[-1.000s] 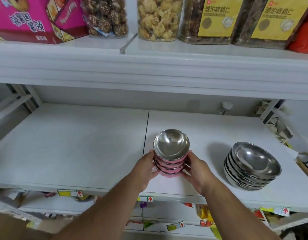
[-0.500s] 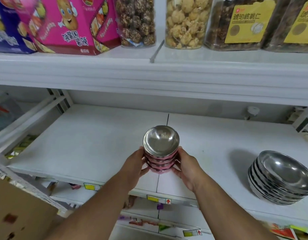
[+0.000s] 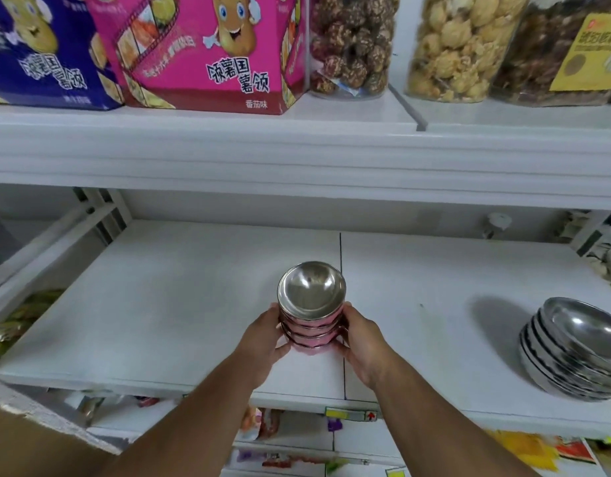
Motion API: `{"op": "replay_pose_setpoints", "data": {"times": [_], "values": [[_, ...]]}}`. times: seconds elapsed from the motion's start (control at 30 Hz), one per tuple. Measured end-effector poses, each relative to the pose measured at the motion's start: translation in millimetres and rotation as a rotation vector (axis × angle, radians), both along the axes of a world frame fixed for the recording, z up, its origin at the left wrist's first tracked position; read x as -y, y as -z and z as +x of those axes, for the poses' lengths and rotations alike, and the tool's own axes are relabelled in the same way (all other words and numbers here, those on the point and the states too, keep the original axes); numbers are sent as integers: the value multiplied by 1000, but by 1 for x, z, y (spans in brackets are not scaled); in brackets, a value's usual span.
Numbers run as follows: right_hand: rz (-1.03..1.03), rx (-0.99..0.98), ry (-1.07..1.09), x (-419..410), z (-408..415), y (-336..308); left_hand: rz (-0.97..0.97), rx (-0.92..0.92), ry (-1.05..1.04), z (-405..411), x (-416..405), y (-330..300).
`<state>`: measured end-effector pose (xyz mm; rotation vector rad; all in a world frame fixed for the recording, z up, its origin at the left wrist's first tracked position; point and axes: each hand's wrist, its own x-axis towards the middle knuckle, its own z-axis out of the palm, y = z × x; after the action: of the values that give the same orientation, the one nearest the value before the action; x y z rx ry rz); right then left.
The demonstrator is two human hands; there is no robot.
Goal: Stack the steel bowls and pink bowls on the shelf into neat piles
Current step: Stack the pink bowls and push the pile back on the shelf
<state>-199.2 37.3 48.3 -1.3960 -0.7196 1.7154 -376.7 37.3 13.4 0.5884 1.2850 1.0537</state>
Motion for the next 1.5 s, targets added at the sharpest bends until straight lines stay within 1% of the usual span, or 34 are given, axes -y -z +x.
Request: {"op": "replay_pose_setpoints", "data": {"times": [0.1,0.2,0.33,0.4,0.53,0.87,1.2,1.5], "values": [[8,14,17,-2,-3,5,32,13,28,-4,0,3],[13,51,40,-1,-5,10,44,-11,61,-9,4,5],[12,233,47,11,-9,12,28,-27,44,-9,18,14],[0,263,29,16,-12,20,60,-26,86,-6,24,18],[25,198,80,21,-22,24,97,-11,107,-7,24,23],[55,172,153,-8,-25,24,113,10,177,-9,-11,22],[69,88,64,-70,-19,24,105,-55,138,-1,-76,15],[83,84,37,-115,-19,25,91,-110,92,2,-114,12]]}}
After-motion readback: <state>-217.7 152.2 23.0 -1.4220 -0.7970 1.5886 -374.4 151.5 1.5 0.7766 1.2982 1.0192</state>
